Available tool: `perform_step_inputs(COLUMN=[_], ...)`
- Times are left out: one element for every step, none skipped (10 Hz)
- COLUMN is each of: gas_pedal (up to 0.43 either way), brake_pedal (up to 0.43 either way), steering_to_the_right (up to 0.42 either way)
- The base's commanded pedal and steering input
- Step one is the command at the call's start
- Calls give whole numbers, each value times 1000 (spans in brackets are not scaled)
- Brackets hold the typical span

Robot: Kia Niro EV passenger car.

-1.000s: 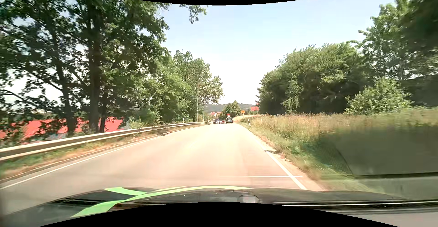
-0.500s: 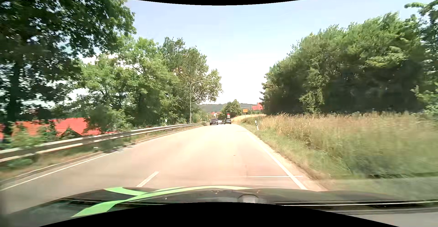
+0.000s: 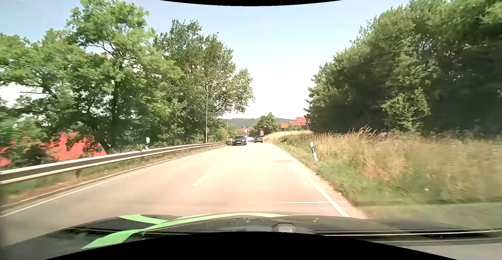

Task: Follow the waypoints while adhering to traffic rules and regulations

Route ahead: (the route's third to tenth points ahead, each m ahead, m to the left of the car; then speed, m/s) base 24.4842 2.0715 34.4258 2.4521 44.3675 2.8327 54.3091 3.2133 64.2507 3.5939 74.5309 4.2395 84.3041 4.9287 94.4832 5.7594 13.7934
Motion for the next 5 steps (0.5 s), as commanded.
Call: perform_step_inputs(gas_pedal=[28, 47, 47, 47, 47], brake_pedal=[0, 0, 0, 0, 0], steering_to_the_right=[-1, -1, -1, -1, -1])
